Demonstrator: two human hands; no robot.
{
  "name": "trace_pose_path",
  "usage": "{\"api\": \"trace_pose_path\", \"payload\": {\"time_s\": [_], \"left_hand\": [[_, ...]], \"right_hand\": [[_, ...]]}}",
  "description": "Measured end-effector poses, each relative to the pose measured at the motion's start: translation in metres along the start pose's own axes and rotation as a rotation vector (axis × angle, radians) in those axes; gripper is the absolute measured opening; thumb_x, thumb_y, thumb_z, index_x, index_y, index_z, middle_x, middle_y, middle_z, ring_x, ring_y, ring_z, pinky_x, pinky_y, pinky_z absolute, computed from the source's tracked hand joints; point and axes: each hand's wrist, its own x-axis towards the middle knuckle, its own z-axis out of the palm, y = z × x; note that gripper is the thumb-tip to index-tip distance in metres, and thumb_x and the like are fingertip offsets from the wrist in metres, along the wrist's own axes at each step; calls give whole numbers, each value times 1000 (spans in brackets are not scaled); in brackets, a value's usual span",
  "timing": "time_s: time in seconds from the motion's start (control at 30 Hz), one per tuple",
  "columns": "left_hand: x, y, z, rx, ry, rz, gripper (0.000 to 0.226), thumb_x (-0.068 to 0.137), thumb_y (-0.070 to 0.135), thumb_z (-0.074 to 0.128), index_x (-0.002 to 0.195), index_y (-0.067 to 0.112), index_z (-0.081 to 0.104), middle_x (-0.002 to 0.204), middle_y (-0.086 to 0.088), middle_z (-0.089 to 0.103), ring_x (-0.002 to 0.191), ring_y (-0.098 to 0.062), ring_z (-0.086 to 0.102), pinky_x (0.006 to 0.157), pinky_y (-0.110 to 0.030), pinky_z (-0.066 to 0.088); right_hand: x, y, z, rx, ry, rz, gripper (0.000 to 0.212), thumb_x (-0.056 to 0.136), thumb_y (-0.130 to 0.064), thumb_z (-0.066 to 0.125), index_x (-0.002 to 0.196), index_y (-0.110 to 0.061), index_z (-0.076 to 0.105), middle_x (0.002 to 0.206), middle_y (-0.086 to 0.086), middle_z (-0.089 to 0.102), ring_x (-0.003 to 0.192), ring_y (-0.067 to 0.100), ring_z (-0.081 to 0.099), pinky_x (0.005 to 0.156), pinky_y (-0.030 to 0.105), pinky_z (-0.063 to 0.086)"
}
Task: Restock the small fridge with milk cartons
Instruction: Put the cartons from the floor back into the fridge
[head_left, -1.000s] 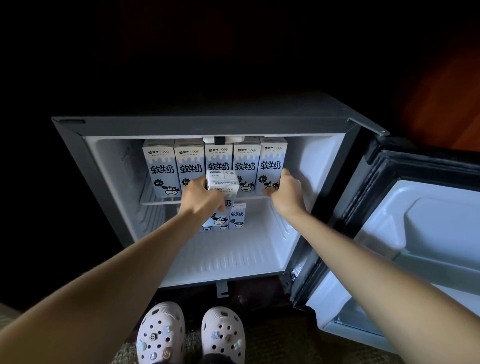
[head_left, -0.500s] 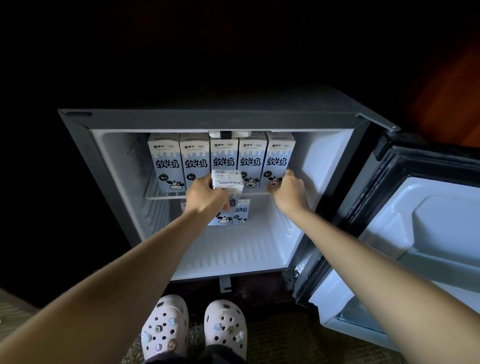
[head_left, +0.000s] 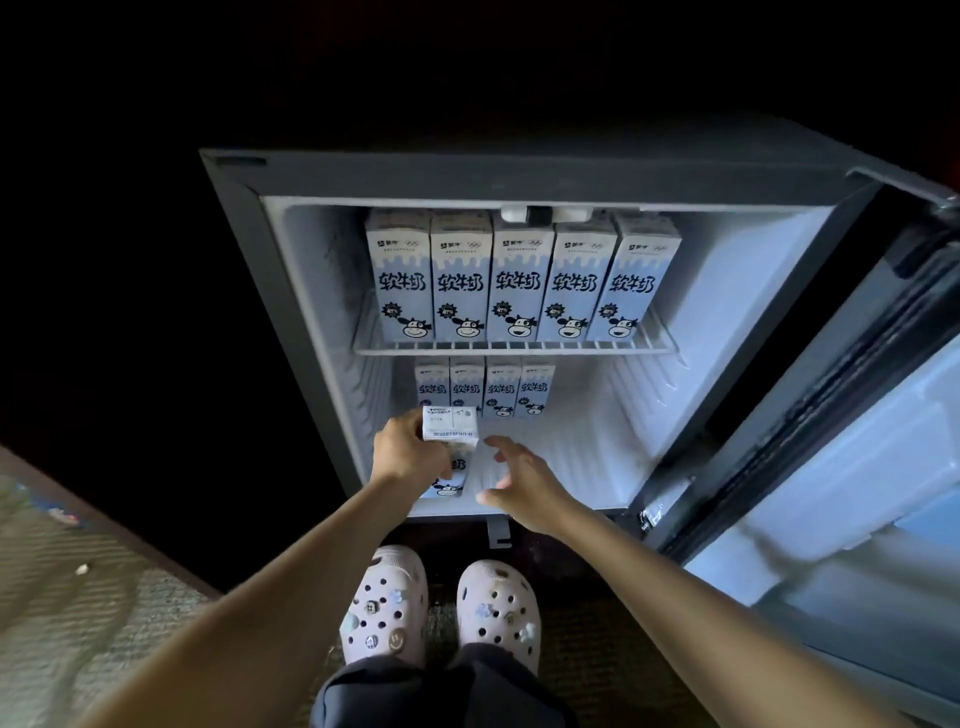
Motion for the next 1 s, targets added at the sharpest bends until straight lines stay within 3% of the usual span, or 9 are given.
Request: {"api": "trace_pose_path", "payload": {"time_s": [0.13,0.23,0.3,0.4,0.5,0.6,0.8,0.93,1.0], "left_hand": [[24,-18,10,-74,1,-24,39,68,-12,62,98,11,67,85,-4,65,75,-17,57,49,-15,46],[48,-32,22,-153,-22,-62,41,70,-10,65,105,10,64,103,-11,69,89,-20,60,69,-26,52],[65,-40,28,-194,-24,-85,44,70,-15,63,110,6,62,109,-13,67,92,-22,59,68,-28,53],[89,-51,35,-216,-14,-121,48,74,-19,58,114,6,59,112,-9,65,97,-24,61,64,-24,55],[108,-56,42,-254,9,-170,50,78,-23,48,116,8,59,109,-9,63,93,-20,59,58,-19,52],[122,-59,46,-310,74,-196,45,80,-19,46,111,10,61,102,-7,64,88,-19,60,61,-23,50],[129,-61,53,-280,139,-140,47,78,-16,55,119,9,57,107,-6,65,89,-10,55,51,-8,43],[138,-59,55,-314,113,-187,47,84,-17,46,124,6,55,122,-13,61,108,-22,58,82,-27,51],[143,-60,57,-303,120,-193,45,86,-14,42,125,5,54,127,-17,59,117,-30,56,89,-33,49]], "right_hand": [[36,3,22,43,-20,29,61,84,-13,61,139,-18,35,137,10,47,125,28,47,100,36,42],[66,7,36,83,13,49,48,86,-14,58,132,-16,44,128,9,57,115,28,55,89,33,46],[84,12,44,101,28,41,47,87,-16,59,131,-16,44,127,10,59,115,27,56,90,32,47],[105,20,53,125,59,21,47,88,-11,58,132,-13,43,126,11,61,114,27,59,93,31,48],[121,24,61,121,108,12,47,87,-8,58,132,-10,44,122,12,63,109,27,61,81,23,45],[131,23,68,167,139,6,47,86,-6,59,131,-7,44,118,16,63,103,30,62,81,30,49],[143,25,69,207,167,2,43,86,2,54,127,-6,44,118,19,61,100,29,60,82,34,51],[150,24,71,216,205,2,41,86,2,55,125,-6,45,119,16,62,107,32,60,85,44,54],[154,25,73,216,220,-4,43,86,5,53,126,-6,43,122,15,61,109,31,60,86,41,55]]}}
